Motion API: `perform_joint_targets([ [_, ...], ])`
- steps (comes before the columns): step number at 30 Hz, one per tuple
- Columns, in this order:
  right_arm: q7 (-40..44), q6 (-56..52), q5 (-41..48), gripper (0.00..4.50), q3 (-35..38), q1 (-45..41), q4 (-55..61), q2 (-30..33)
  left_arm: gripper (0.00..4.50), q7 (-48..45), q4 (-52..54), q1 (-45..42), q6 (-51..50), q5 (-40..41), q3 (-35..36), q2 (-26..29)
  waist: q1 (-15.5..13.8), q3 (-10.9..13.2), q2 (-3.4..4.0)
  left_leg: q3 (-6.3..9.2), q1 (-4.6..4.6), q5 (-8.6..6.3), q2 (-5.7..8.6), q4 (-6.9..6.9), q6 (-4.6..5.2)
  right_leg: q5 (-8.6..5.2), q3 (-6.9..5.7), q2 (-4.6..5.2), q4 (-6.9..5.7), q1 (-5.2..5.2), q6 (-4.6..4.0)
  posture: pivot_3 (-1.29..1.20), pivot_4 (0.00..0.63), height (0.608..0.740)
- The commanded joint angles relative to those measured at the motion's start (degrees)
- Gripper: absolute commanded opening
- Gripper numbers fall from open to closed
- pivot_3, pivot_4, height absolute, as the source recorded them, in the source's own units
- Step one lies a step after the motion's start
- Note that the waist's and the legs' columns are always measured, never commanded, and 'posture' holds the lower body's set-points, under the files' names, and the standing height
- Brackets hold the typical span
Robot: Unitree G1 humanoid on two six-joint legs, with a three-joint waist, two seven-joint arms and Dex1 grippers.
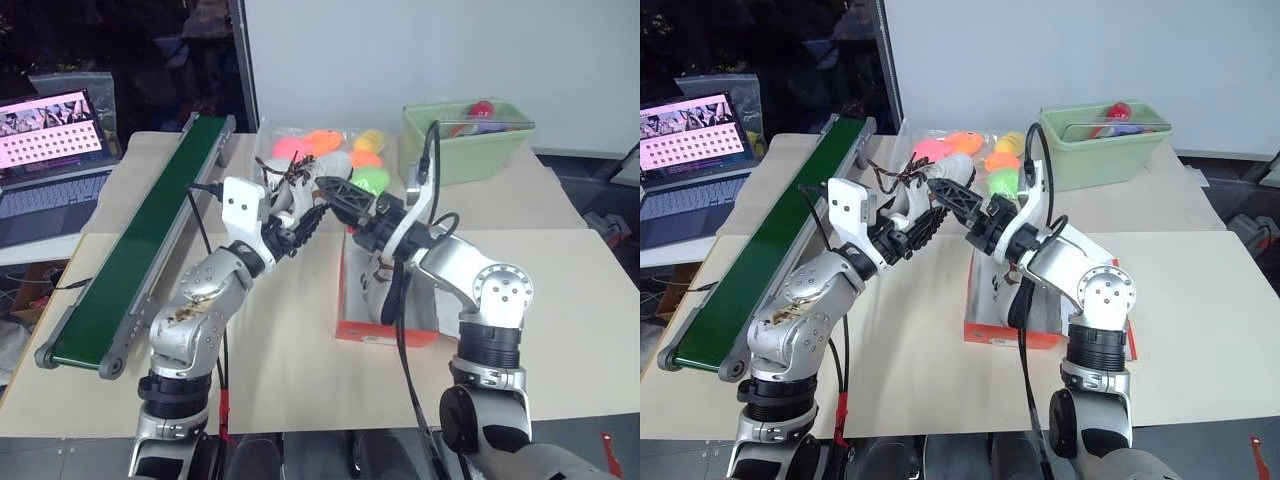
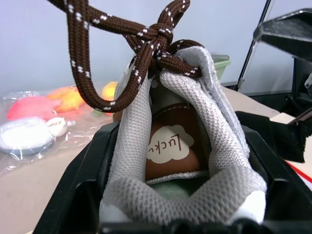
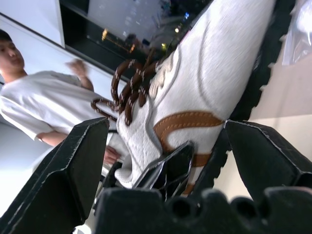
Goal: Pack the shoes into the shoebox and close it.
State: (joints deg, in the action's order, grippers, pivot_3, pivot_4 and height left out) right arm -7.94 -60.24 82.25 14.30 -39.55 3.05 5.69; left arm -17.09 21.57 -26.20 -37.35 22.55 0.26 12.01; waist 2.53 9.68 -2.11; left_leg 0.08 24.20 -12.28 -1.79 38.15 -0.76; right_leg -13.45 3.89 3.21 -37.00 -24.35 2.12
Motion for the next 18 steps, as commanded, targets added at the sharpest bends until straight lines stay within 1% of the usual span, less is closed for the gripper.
perform_joint_targets([
  [1,0.1,0.2,2.2,4.50,-0.5,-0.5,2.4,0.6,3.13,-1.7,0.7,-2.1,2.9,0.2,0.4,0.6,0.0,0.0,0.00,0.00,0.00,0.00,0.00,0.00,0.00,0.00,0.00,0.00,0.01,0.00,0.00,0.00,0.150,0.729],
  [8,0.5,0.1,2.0,4.50,-0.5,0.3,1.8,1.7,3.13,-1.9,-0.1,-2.9,3.7,0.1,1.6,1.6,0.0,0.0,0.00,0.00,0.00,0.00,0.00,0.00,0.00,0.00,0.00,0.00,0.09,0.00,0.00,0.00,0.150,0.729],
  [11,0.6,0.0,2.2,4.50,-0.4,0.7,1.8,2.3,3.13,-2.7,-0.7,-2.4,4.2,-0.3,2.3,3.0,0.0,0.0,0.01,0.00,0.00,0.00,-0.01,-0.01,0.00,0.00,0.00,-0.01,0.10,-0.01,0.00,0.00,0.150,0.729],
  [18,0.1,0.3,3.4,4.50,-0.4,1.4,2.6,3.4,3.13,-3.7,-3.4,-1.2,5.8,-0.7,6.4,7.6,0.1,0.0,0.01,0.00,-0.02,0.00,-0.02,-0.01,0.00,0.00,0.00,-0.01,0.09,-0.01,0.00,0.00,0.150,0.729],
])
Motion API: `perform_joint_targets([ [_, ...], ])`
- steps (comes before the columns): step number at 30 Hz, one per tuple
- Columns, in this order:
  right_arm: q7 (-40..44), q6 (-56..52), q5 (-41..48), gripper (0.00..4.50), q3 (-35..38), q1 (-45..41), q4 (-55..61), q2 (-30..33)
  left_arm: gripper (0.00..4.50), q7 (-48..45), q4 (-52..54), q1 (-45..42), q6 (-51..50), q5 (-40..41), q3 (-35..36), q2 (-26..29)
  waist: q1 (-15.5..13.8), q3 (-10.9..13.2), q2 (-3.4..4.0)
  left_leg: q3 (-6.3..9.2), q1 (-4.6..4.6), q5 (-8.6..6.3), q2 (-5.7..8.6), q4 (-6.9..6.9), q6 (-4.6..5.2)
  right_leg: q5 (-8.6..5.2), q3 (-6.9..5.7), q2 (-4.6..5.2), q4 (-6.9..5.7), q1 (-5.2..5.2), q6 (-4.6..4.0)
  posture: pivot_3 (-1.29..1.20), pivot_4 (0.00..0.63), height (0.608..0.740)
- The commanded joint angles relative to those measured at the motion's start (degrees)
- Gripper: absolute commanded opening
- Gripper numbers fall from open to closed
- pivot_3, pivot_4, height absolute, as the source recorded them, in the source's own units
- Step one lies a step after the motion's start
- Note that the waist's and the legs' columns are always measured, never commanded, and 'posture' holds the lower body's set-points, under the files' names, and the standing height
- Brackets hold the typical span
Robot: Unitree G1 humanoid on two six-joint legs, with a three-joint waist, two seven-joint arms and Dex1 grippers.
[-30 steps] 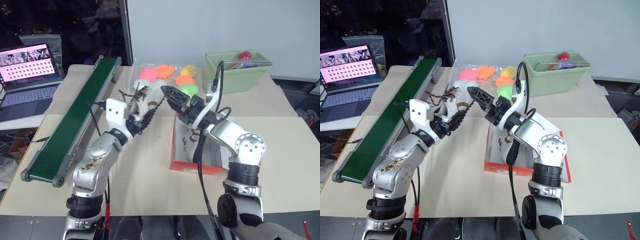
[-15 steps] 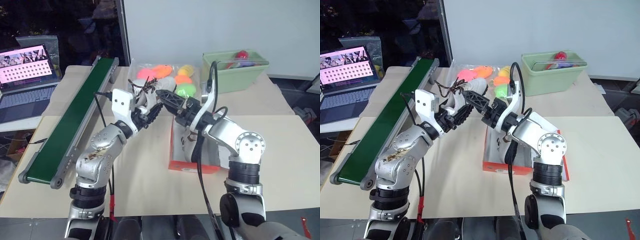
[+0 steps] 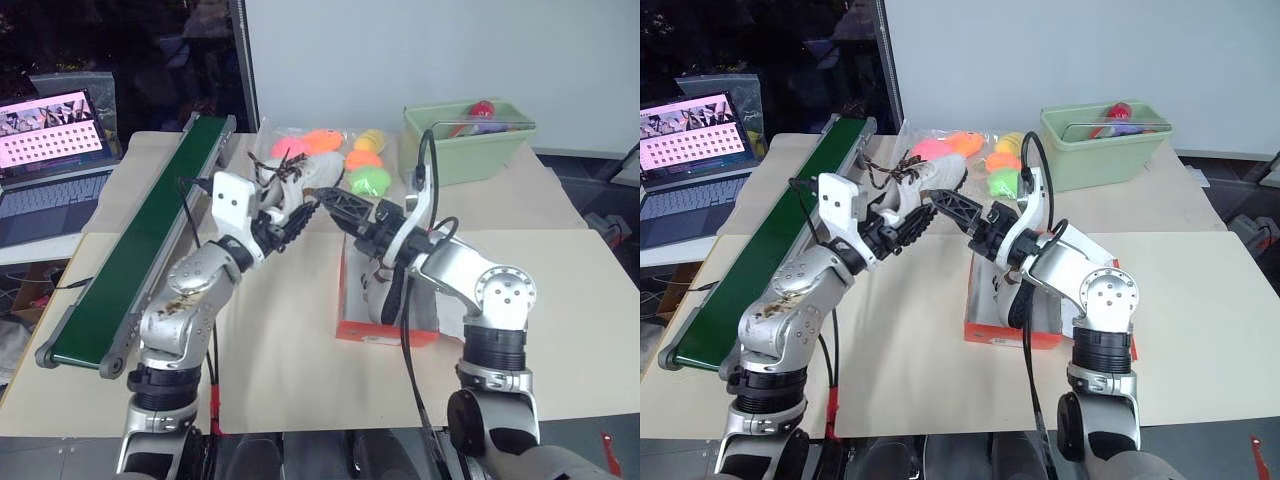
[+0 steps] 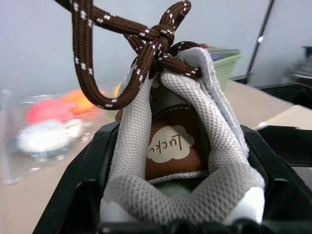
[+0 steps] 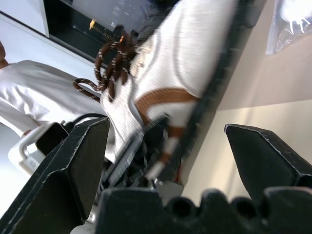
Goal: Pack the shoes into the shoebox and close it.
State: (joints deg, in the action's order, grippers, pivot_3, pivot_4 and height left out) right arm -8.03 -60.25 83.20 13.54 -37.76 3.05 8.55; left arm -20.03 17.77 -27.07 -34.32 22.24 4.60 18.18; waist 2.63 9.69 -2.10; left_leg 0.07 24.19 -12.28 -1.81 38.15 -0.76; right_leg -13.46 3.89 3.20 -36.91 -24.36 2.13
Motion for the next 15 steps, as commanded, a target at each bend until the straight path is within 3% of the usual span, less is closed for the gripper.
perform_joint_targets([
  [1,0.1,0.4,2.6,4.50,0.4,-0.4,2.5,0.6,3.13,-0.8,0.4,-0.4,2.8,-0.3,2.3,1.6,0.0,0.0,0.00,0.00,0.00,0.00,0.00,0.00,0.00,0.00,0.00,0.00,0.00,0.00,0.00,0.00,0.150,0.729],
  [15,0.6,1.4,2.0,4.50,-0.4,-1.1,0.7,0.5,3.13,0.4,7.9,-2.5,-2.7,3.5,-5.5,-5.5,-0.2,0.0,0.00,0.01,0.05,0.00,0.01,0.00,0.00,0.00,-0.02,0.02,0.05,0.00,0.00,0.00,0.150,0.729],
])
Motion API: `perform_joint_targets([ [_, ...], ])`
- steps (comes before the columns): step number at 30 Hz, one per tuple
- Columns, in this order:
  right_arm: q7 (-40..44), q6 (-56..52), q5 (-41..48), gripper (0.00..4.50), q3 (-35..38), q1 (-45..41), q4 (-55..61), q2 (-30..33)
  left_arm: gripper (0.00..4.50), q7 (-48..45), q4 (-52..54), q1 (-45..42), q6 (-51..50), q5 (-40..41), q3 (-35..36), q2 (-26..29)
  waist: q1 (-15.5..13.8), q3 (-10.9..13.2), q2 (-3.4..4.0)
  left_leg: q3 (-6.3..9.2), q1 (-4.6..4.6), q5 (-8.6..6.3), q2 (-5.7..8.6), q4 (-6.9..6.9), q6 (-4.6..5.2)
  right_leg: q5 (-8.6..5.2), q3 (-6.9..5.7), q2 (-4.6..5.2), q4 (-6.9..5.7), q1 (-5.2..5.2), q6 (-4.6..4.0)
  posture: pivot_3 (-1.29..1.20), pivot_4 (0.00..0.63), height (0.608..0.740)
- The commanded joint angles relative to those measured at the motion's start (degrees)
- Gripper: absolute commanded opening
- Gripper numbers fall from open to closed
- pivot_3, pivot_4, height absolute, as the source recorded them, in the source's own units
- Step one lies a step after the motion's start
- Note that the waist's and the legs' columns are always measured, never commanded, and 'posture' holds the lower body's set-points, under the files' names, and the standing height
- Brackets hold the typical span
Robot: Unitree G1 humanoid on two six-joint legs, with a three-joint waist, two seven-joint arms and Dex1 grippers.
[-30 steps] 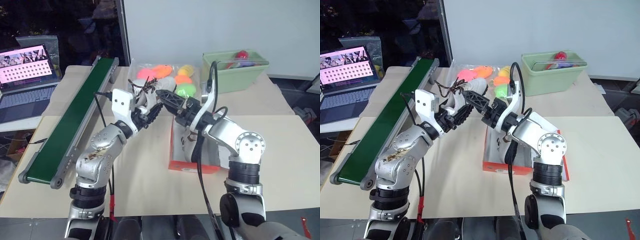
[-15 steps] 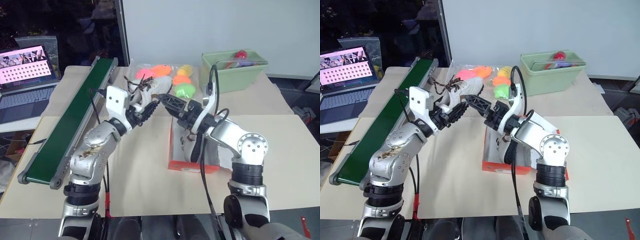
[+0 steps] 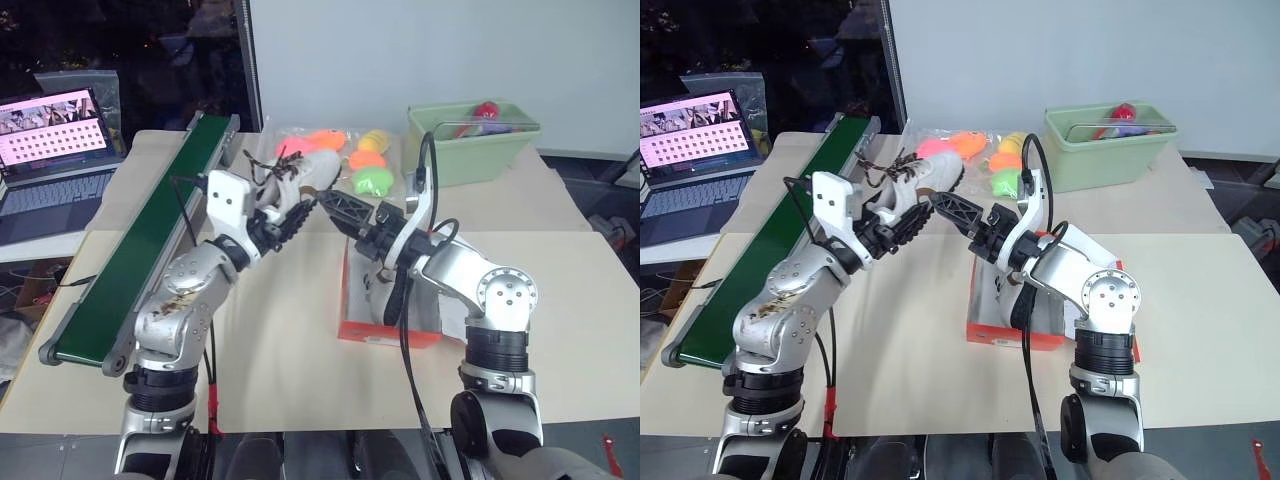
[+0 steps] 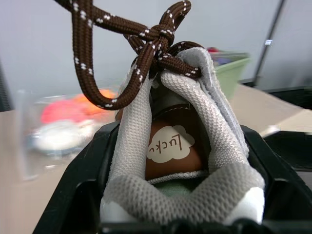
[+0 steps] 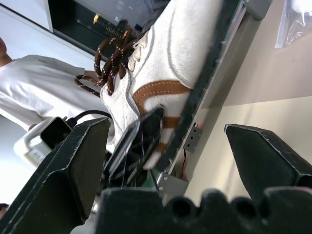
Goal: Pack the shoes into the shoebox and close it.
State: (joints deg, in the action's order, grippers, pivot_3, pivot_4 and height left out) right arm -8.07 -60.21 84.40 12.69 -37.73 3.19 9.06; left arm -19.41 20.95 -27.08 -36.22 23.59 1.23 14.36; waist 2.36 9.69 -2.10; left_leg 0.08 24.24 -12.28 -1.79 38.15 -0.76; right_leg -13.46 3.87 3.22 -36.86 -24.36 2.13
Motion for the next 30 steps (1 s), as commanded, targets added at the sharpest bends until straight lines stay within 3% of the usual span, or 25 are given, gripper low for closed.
perform_joint_targets([
  [1,0.6,1.8,0.7,4.50,0.6,-1.5,0.0,-0.3,3.13,-0.6,5.3,-2.9,-1.3,2.6,-3.5,-2.4,0.1,0.0,0.00,0.00,0.00,0.00,0.00,0.00,0.00,0.00,0.00,0.00,0.00,0.00,0.00,0.00,0.150,0.729],
  [9,2.1,5.2,-2.9,4.50,0.2,-4.7,-4.1,-3.8,3.13,-1.6,4.9,-3.8,-1.8,2.5,-4.8,-2.8,0.4,0.0,0.02,-0.02,-0.06,0.00,-0.04,-0.02,0.00,0.00,0.06,-0.08,-0.04,-0.01,0.00,0.00,0.150,0.729],
  [12,1.8,6.9,-3.9,3.81,1.2,-5.0,-4.0,-4.6,3.09,-1.6,4.3,-3.8,-1.6,2.5,-3.7,-1.9,0.2,0.0,0.03,-0.02,-0.03,0.00,-0.02,-0.02,0.00,0.00,0.06,-0.06,-0.01,-0.01,0.00,0.00,0.150,0.729],
  [16,1.7,6.8,-4.4,2.56,1.6,-5.0,-3.6,-4.7,3.09,-1.8,3.8,-3.6,-1.2,2.3,-3.2,-1.4,0.0,0.0,0.03,-0.01,-0.01,0.00,-0.02,-0.02,0.00,0.00,0.04,-0.04,0.02,-0.02,0.00,0.00,0.150,0.729],
  [19,1.6,6.1,-4.4,2.08,1.3,-5.0,-3.4,-4.3,3.09,-1.9,3.6,-3.3,-1.1,1.8,-3.3,-1.2,0.0,0.0,0.03,-0.01,-0.01,0.00,-0.01,-0.02,0.00,0.00,0.04,-0.04,0.02,-0.01,0.00,0.00,0.150,0.729],
  [29,-1.9,9.2,-3.2,1.99,5.4,-5.5,-4.7,-3.1,3.09,-1.8,5.9,3.2,-0.7,-0.2,0.4,3.4,0.5,0.0,0.05,-0.02,-0.04,0.00,-0.05,-0.05,0.00,0.00,0.05,-0.06,0.01,-0.03,0.00,0.00,0.150,0.729],
  [30,-2.3,9.5,-3.0,1.99,5.7,-5.4,-4.7,-2.8,3.35,-1.6,6.3,3.7,-0.5,0.4,1.1,3.4,0.4,0.0,0.06,-0.02,-0.04,0.00,-0.05,-0.07,0.00,0.00,0.05,-0.06,0.00,-0.04,0.00,0.00,0.150,0.729],
])
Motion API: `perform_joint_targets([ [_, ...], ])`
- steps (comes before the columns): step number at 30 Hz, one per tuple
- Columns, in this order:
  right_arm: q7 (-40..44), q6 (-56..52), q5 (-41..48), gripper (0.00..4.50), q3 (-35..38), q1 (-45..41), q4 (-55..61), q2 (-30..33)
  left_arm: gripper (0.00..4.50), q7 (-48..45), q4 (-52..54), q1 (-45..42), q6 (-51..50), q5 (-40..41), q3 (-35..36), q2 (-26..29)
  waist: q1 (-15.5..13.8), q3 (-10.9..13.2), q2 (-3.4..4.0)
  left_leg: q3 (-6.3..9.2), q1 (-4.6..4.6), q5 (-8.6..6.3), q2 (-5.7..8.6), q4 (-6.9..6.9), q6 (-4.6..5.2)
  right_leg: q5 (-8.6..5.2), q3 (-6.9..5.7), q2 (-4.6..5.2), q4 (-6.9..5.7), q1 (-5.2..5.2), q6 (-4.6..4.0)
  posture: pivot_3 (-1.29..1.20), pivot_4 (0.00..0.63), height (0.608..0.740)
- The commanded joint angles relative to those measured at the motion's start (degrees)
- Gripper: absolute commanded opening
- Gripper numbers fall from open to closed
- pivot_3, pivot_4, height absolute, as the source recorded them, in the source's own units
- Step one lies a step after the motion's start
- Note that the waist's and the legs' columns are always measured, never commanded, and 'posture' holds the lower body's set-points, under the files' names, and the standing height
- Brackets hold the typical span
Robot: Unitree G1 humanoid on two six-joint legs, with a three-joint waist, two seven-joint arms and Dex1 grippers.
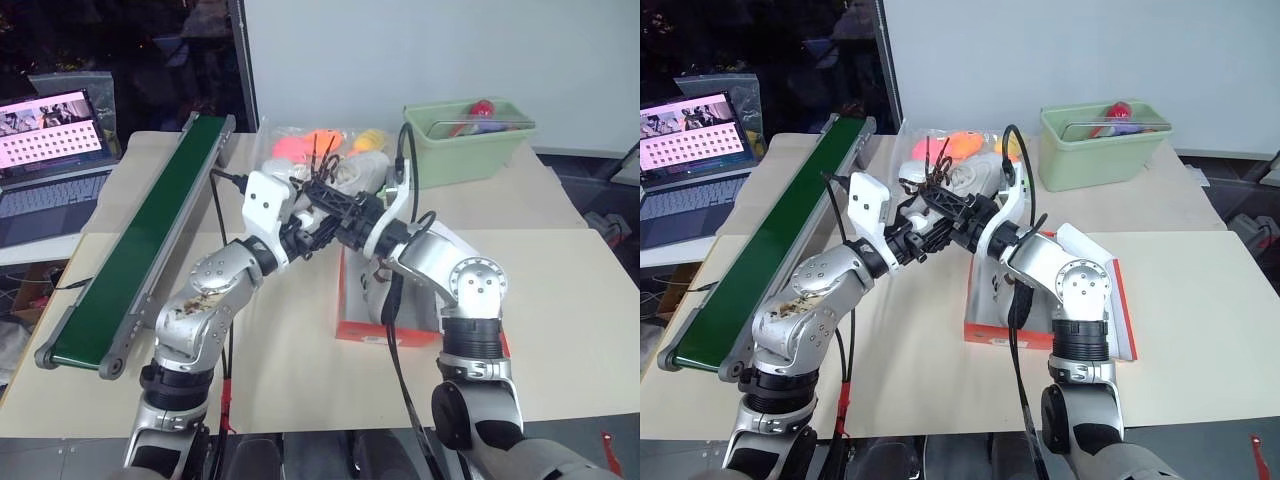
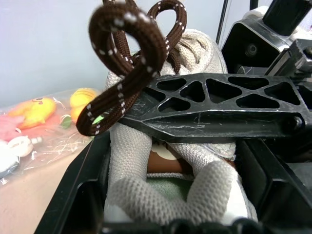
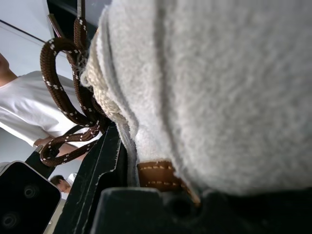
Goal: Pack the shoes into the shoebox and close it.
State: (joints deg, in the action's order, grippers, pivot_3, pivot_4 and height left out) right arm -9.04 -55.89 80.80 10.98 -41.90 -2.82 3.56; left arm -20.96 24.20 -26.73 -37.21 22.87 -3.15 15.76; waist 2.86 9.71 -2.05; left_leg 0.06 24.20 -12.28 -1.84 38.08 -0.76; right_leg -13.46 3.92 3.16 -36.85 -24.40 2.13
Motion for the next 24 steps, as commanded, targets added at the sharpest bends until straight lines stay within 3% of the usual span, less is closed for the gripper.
perform_joint_targets([
  [1,-1.5,5.4,0.8,1.99,7.4,-1.1,1.4,2.9,3.62,0.2,3.3,3.6,0.6,1.5,5.9,1.9,-0.2,0.0,0.01,0.00,0.01,0.00,0.00,0.00,0.00,0.00,0.00,0.00,-0.01,0.00,0.00,0.00,0.150,0.729],
  [4,-2.1,6.2,1.1,1.99,7.8,-0.5,1.9,3.4,4.47,-0.2,4.1,4.1,0.6,1.5,5.5,3.1,-0.9,0.0,0.01,0.03,0.06,0.00,0.05,0.00,0.00,0.00,-0.05,0.06,0.03,0.01,0.00,0.00,0.150,0.729],
  [11,-2.4,8.9,-3.2,1.99,9.0,-1.0,1.4,5.4,4.47,-0.1,5.5,7.2,-0.5,2.2,6.0,4.6,-0.2,0.0,0.03,0.01,0.04,0.00,0.04,-0.01,0.00,0.00,-0.05,0.05,0.08,0.02,0.01,0.00,0.150,0.729],
  [15,3.0,-3.1,-9.4,1.99,1.5,-3.2,0.9,17.6,4.47,-3.0,5.1,9.5,1.4,-0.4,3.1,8.3,-0.3,0.0,0.08,-0.04,0.02,0.00,0.05,-0.02,0.00,-0.01,0.00,0.05,0.07,-0.01,0.01,0.00,0.150,0.729],
  [19,5.6,-16.7,-8.2,1.99,-0.9,-5.4,-2.6,25.2,4.47,-4.5,4.2,9.4,2.5,-0.8,2.2,8.9,-0.4,0.0,0.07,-0.04,0.01,0.00,0.04,-0.03,0.00,-0.01,0.00,0.04,0.10,0.03,-0.01,0.00,0.150,0.729],
  [24,8.4,-32.0,-6.9,1.99,-1.7,-7.2,-7.1,28.4,4.47,-5.5,2.8,9.3,3.9,-1.2,1.5,8.4,-0.5,0.0,0.07,-0.05,0.03,0.00,0.04,-0.04,0.00,-0.01,0.01,0.04,0.14,0.03,-0.01,0.00,0.150,0.729],
])
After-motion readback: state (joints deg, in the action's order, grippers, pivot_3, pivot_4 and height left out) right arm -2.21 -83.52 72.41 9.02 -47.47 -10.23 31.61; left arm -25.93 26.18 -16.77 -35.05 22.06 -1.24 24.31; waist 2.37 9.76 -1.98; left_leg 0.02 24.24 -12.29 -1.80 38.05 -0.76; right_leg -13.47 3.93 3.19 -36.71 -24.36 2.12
